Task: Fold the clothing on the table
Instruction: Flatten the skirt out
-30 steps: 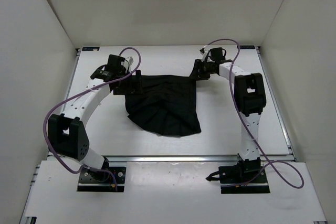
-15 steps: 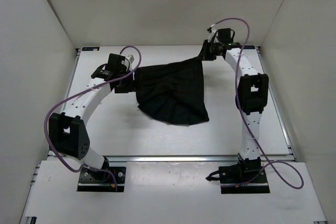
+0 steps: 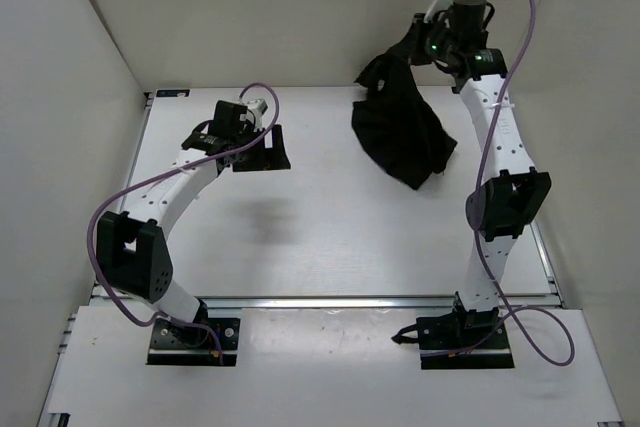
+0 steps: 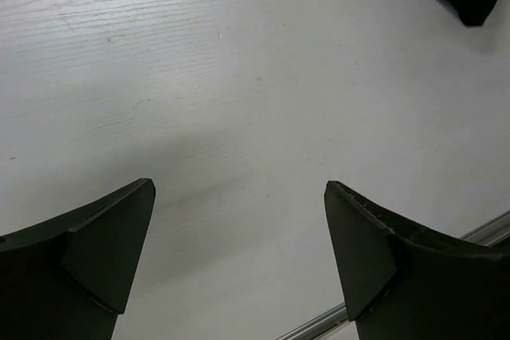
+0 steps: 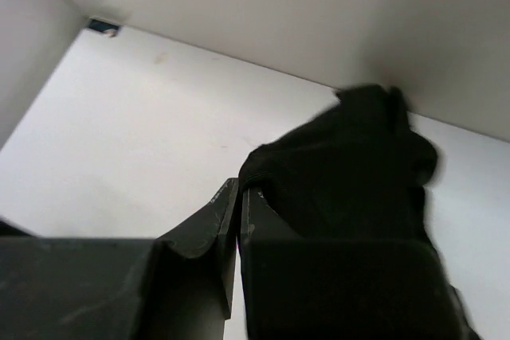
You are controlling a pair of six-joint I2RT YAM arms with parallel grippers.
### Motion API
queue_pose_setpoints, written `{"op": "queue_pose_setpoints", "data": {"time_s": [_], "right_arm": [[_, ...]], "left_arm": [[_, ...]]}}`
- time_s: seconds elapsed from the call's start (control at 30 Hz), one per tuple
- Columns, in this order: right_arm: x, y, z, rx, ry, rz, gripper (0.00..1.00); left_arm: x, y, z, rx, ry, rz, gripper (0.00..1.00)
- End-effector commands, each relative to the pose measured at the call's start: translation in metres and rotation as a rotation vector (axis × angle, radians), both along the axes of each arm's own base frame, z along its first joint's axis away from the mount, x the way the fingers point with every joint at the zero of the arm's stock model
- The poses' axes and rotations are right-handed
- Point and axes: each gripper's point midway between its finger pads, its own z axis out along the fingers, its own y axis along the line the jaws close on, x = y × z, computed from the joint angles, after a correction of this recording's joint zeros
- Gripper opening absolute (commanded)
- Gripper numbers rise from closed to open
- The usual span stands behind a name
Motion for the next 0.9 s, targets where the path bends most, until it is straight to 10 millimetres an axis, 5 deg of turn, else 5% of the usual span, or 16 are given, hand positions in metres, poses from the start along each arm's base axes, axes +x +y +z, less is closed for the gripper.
{"op": "queue_pose_setpoints", "data": {"time_s": [0.0, 0.1, 0.23, 0.43, 0.63, 0.87], "right_arm": [[-0.032, 0.056, 0.069, 0.017, -0.177, 0.125, 0.0], [-0.054, 0.074, 0.109, 0.03, -0.276, 0.157, 0.0], [-0.079, 0.069, 0.146, -0.005, -0.377, 0.096, 0.0], [-0.08, 0.053, 0.146, -0.018, -0.382, 0.008, 0.0], [-0.087, 0.063, 0.131, -0.015, -0.339, 0.027, 0.0], [-0.099, 0.083, 0.121, 0.001, -0.312, 0.072, 0.0]], "left_arm": [[0.01, -0.012, 0.015, -0.056, -0.041, -0.023, 0.99], [0.013, -0.02, 0.027, -0.089, -0.072, -0.049, 0.99], [0.008, -0.038, 0.041, -0.177, -0.081, -0.085, 0.98], [-0.016, -0.094, 0.072, -0.551, -0.113, -0.07, 0.99], [-0.041, -0.115, 0.035, -0.573, -0.137, 0.024, 0.99], [-0.016, -0.132, 0.055, -0.737, -0.225, 0.083, 0.99]]}}
